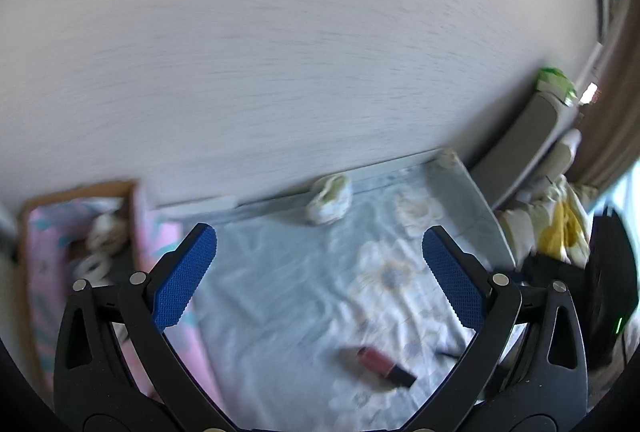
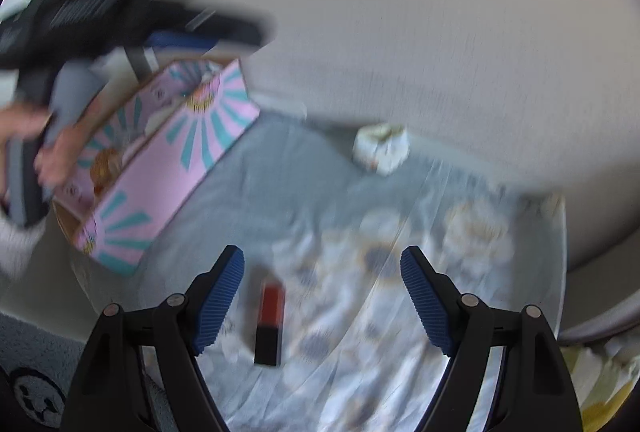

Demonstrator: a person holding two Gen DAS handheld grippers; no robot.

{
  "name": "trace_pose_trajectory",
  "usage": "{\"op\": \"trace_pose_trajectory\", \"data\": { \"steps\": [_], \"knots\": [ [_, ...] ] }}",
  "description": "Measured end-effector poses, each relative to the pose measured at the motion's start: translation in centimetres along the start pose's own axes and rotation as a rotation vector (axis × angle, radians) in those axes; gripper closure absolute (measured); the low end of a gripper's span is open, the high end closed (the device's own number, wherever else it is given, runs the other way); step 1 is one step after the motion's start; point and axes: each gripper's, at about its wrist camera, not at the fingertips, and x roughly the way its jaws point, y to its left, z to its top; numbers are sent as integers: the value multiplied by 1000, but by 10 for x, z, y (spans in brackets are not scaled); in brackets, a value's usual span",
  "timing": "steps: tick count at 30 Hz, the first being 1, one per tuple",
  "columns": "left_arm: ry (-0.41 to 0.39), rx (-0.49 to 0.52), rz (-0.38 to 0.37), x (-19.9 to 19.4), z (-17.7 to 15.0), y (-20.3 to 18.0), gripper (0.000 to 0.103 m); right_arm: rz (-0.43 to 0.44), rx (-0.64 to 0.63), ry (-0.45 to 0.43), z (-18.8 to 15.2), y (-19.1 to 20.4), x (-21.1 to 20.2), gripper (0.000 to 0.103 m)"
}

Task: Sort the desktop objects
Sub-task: 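Move both tools back over the white sock and red lipstick, then grasp white sock with left gripper while right gripper grasps red lipstick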

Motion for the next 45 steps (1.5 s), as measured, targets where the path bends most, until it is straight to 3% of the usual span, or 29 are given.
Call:
{"op": "trace_pose_trajectory", "data": {
  "steps": [2, 5, 7, 10, 13, 18, 20, 23, 29, 32, 40, 45],
  "knots": [
    [6, 30, -37, 25, 2, -7, 0, -1, 3, 4, -14, 4, 5, 26],
    [30, 78, -27, 67, 2, -17, 0, 9, 13, 13, -30, 12, 16, 26],
    [45, 97, -11, 95, -2, -21, 2, 14, 6, 15, -41, 20, 29, 35],
    [66, 104, -3, 130, -7, -23, 6, 1, -28, 22, -52, 30, 43, 40],
    [81, 113, 20, 158, -13, -23, 11, -7, -49, 29, -61, 35, 55, 47],
    [88, 128, 32, 179, -19, -22, 33, -22, -56, 42, -71, 36, 69, 63],
    [94, 128, 33, 184, -19, -21, 47, -24, -63, 39, -72, 36, 69, 67],
    [100, 128, 31, 190, -19, -18, 55, -25, -70, 31, -71, 36, 70, 68],
    [97, 144, 17, 194, -17, -17, 65, -9, -94, 27, -72, 43, 71, 83],
    [102, 137, 9, 194, -17, -16, 70, -10, -105, 26, -73, 46, 70, 84],
    [97, 121, -5, 185, -13, -20, 76, -9, -99, 19, -72, 40, 58, 85],
    [79, 99, -17, 156, -4, -26, 77, -16, -37, 25, -64, 24, 42, 85]
  ]
}}
